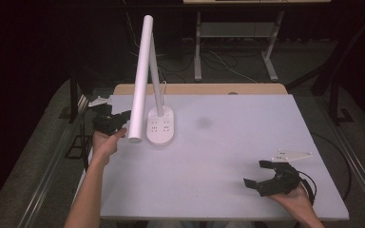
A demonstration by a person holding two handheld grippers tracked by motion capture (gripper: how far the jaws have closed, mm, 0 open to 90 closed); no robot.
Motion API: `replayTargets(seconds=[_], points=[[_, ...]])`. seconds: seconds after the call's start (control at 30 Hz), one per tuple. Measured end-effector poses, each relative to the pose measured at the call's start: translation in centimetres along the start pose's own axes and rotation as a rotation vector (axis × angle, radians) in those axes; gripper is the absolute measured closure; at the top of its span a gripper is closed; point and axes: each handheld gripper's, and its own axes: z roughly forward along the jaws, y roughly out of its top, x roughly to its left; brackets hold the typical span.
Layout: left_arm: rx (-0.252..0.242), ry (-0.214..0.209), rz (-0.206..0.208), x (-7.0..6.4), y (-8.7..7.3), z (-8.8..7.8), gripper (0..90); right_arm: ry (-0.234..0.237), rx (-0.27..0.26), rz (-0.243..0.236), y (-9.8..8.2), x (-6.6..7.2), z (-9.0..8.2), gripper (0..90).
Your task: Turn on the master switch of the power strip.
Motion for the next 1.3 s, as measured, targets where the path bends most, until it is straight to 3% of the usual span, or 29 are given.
replayTargets(seconds=[0.4, 0.57, 0.8, 0.9, 1.3], points=[[-0.022, -0.091, -0.057, -0.3, -1.8, -1.7, 39.8, 0.002, -0.001, 0.001, 0.0, 0.1, 0.0, 0.1], [-0.028, -0.129, -0.053, -0.7, -2.8, -2.2, 21.9, 0.002, -0.002, 0.003, 0.0, 0.1, -0.1, 0.0], [0.000, -0.175, -0.022, -1.9, -4.0, -2.4, 2.8, 0.002, -0.003, 0.001, 0.0, 0.1, -0.1, 0.1], [0.018, -0.156, 0.003, -2.6, -4.7, -2.4, 0.0, 0.003, -0.005, 0.002, 0.0, 0.1, -0.1, 0.1], [0.042, -0.224, 0.054, -4.6, -7.0, -2.8, 0.0, 0.004, -0.005, 0.001, 0.0, 0.1, -0.1, 0.1]])
